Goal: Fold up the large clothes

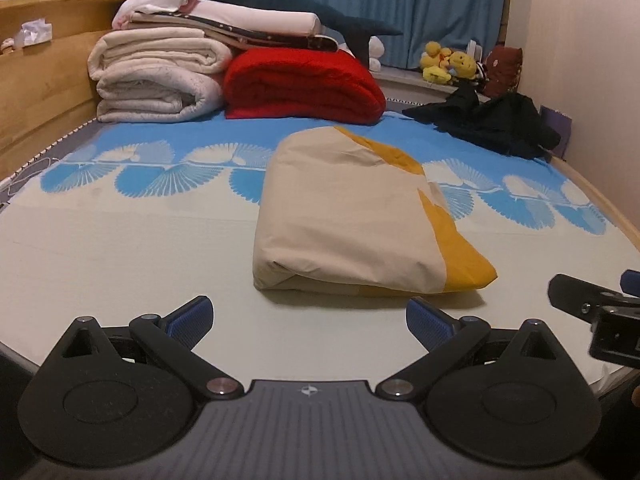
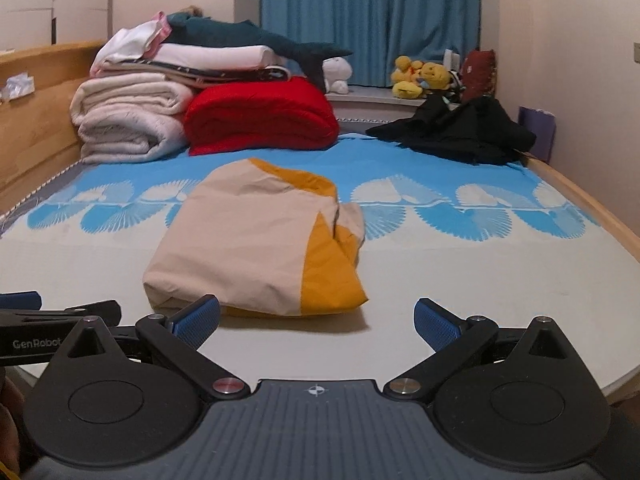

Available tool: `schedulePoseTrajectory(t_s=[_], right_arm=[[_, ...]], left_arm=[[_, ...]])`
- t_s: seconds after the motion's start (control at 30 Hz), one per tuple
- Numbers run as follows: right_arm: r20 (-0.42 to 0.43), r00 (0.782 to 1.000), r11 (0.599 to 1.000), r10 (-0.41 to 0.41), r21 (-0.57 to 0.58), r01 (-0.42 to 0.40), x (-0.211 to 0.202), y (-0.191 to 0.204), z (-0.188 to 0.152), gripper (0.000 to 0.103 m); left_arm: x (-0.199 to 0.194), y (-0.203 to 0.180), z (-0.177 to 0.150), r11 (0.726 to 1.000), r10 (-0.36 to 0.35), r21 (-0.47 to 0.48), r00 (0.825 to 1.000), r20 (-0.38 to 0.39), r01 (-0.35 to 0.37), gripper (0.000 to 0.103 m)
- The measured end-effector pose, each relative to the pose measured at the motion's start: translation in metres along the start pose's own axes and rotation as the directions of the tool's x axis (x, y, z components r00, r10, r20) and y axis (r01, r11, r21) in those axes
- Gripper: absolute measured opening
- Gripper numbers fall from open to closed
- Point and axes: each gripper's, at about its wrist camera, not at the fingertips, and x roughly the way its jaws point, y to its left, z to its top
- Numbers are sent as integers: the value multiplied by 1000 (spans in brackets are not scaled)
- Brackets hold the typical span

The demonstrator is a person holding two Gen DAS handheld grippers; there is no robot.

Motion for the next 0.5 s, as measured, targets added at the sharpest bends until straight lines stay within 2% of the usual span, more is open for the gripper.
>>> schedulePoseTrajectory(t_s=[0.5], right_arm=[[-38,999,1000,10,-19,-11,22,14,2,102]], left_arm=[[14,-9,0,1000,-7,23,1000,-11,7,103]])
